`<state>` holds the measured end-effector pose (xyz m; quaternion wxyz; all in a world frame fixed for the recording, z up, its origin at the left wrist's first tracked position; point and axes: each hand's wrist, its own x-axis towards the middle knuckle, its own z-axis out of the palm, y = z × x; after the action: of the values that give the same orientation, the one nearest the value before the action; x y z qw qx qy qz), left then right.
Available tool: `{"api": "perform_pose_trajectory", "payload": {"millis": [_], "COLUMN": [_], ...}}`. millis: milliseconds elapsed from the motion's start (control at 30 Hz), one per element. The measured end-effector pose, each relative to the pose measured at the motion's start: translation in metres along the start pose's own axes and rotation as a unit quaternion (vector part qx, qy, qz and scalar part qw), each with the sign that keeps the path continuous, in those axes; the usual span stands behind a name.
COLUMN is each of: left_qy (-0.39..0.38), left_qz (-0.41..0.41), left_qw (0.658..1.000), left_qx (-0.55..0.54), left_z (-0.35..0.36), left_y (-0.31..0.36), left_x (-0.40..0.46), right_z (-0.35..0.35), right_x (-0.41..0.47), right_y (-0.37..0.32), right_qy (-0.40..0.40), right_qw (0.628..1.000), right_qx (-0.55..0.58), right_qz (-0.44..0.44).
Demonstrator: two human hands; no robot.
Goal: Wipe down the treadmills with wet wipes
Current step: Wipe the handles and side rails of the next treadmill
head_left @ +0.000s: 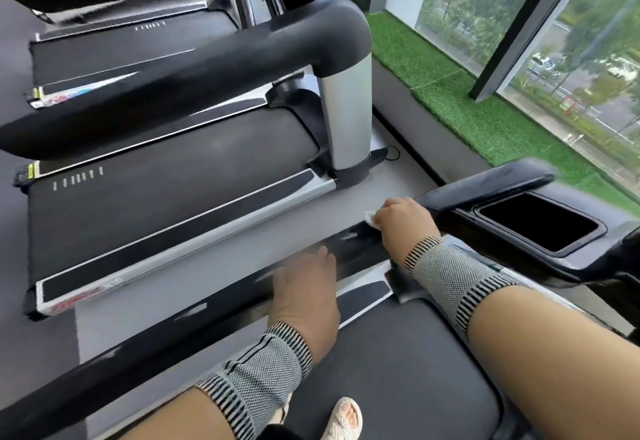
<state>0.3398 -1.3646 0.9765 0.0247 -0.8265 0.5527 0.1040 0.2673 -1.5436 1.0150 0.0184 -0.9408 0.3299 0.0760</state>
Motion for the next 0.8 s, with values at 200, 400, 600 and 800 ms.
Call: {"api": "perform_pose_trajectory", "payload": {"millis": [200,400,600,800], "left_qy": [-0.016,-0.017,-0.024,-0.036], "left_qz": [-0.020,-0.024,-0.029,-0.033], "left_qw": [1.000,1.000,0.999,0.999], "left_qx": [-0.005,-0.009,-0.018,-0.008], "left_z": [-0.005,-0.006,-0.003,-0.003], "left_y": [0.005,0.003,0.003,0.005], "left_x": [-0.002,-0.001,-0.001,-0.002], "right_z": [0.000,0.010,0.003,-0.001], "right_x": [0.000,-0.004,0.001,-0.004], "right_y": [-0.004,-0.034,-0.022,-0.002], "right_qy": [-0.025,-0.038,-0.022,0.000], "right_qw": [0.999,0.991,0.996,0.998], "right_qx": [0.012,0.051,0.057,0.054], "right_qz": [-0.041,-0.120,-0.066,0.015]}}
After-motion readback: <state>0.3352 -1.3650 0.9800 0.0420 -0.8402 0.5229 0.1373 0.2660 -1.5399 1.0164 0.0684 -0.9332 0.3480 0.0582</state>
